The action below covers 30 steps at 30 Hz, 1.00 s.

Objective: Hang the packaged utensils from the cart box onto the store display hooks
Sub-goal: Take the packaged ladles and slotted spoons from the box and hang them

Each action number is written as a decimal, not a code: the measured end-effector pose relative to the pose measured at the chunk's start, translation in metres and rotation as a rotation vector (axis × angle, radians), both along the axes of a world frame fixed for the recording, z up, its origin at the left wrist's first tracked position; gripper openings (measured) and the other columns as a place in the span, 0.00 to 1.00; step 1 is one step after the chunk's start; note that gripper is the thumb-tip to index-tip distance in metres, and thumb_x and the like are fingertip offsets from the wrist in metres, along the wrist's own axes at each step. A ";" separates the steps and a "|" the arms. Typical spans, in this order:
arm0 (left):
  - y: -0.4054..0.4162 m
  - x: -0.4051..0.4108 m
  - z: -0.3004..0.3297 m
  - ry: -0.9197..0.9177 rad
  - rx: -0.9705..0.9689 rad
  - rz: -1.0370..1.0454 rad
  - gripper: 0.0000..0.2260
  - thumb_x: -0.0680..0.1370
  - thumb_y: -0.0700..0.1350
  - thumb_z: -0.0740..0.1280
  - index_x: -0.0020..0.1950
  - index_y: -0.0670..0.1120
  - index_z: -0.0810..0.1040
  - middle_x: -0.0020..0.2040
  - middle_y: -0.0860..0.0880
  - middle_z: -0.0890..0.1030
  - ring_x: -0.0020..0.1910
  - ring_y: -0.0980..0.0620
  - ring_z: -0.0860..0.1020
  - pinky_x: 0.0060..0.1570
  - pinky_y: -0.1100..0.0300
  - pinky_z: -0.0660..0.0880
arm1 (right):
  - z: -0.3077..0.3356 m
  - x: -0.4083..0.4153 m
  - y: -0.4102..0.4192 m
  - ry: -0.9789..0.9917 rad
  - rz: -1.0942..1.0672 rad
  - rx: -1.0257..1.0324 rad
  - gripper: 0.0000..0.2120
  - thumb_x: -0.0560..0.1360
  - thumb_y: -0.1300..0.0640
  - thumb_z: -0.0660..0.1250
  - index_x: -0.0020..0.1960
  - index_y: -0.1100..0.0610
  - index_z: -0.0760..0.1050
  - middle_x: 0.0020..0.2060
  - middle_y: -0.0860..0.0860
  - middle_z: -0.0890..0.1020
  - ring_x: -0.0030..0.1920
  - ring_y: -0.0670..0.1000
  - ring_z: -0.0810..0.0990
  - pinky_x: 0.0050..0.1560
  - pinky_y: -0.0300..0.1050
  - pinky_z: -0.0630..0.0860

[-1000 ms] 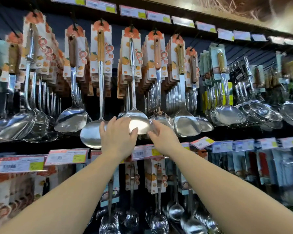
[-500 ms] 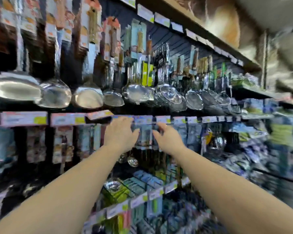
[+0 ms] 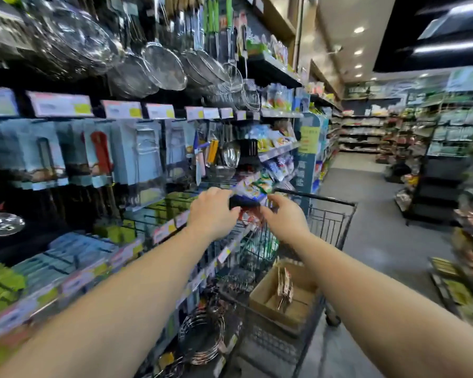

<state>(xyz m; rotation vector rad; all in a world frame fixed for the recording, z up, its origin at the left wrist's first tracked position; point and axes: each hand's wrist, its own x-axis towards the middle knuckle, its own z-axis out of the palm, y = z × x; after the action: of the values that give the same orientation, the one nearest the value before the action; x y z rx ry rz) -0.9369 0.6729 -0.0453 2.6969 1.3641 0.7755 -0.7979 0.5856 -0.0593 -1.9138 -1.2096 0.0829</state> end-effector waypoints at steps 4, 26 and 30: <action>0.057 0.074 -0.036 0.022 -0.058 -0.078 0.21 0.78 0.56 0.60 0.68 0.48 0.70 0.67 0.46 0.72 0.66 0.44 0.70 0.60 0.49 0.72 | -0.037 0.069 0.036 0.055 -0.113 -0.035 0.23 0.78 0.48 0.64 0.71 0.53 0.69 0.65 0.52 0.77 0.61 0.55 0.77 0.58 0.47 0.73; 0.278 0.370 -0.269 0.210 -0.481 -0.070 0.22 0.76 0.56 0.63 0.67 0.48 0.72 0.65 0.43 0.74 0.63 0.41 0.72 0.62 0.48 0.72 | -0.275 0.392 0.233 0.458 -0.296 -0.443 0.21 0.79 0.55 0.63 0.71 0.55 0.68 0.62 0.55 0.78 0.55 0.54 0.79 0.54 0.46 0.77; 0.293 0.392 -0.326 0.215 -0.606 0.000 0.22 0.76 0.55 0.64 0.68 0.48 0.71 0.65 0.44 0.74 0.65 0.42 0.71 0.63 0.48 0.70 | -0.342 0.421 0.262 0.505 -0.250 -0.625 0.23 0.78 0.52 0.65 0.71 0.57 0.68 0.64 0.55 0.77 0.62 0.56 0.77 0.64 0.52 0.74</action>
<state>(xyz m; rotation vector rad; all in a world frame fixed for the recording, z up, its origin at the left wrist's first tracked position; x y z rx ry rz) -0.5451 0.9656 -0.3717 2.3301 1.3545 0.0397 -0.3768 0.8479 -0.4010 -2.3551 -0.6294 0.8403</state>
